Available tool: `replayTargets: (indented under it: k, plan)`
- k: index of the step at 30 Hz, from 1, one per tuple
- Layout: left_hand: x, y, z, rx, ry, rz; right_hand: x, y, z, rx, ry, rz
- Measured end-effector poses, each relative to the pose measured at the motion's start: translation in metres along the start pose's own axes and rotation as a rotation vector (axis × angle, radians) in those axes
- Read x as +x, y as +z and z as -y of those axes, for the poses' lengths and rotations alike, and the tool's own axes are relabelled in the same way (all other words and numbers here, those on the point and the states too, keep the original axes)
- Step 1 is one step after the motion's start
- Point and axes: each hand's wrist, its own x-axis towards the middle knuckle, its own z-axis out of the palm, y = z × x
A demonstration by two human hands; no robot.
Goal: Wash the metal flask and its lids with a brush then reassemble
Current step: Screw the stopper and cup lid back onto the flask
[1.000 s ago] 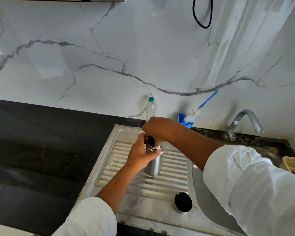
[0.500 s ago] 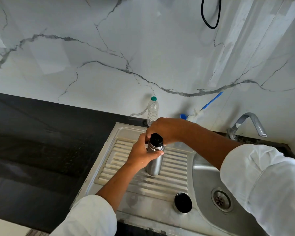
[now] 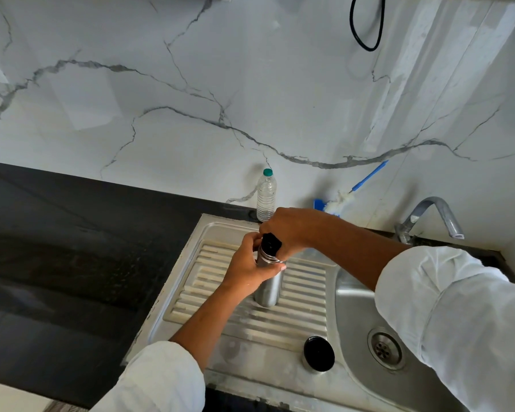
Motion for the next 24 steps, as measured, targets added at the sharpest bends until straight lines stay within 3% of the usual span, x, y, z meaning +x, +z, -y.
replayTargets:
  k: [13,18,24]
  plan:
    - [0.004,-0.007,-0.001,-0.006,-0.03,0.095,0.0,0.011,-0.006,0.043,-0.044,-0.047]
    - [0.003,-0.005,0.001,-0.062,-0.028,0.076,0.0,0.013,-0.008,0.023,-0.069,-0.047]
    - [0.001,0.002,0.005,-0.096,-0.013,0.016,0.008,0.015,-0.004,-0.07,0.028,-0.017]
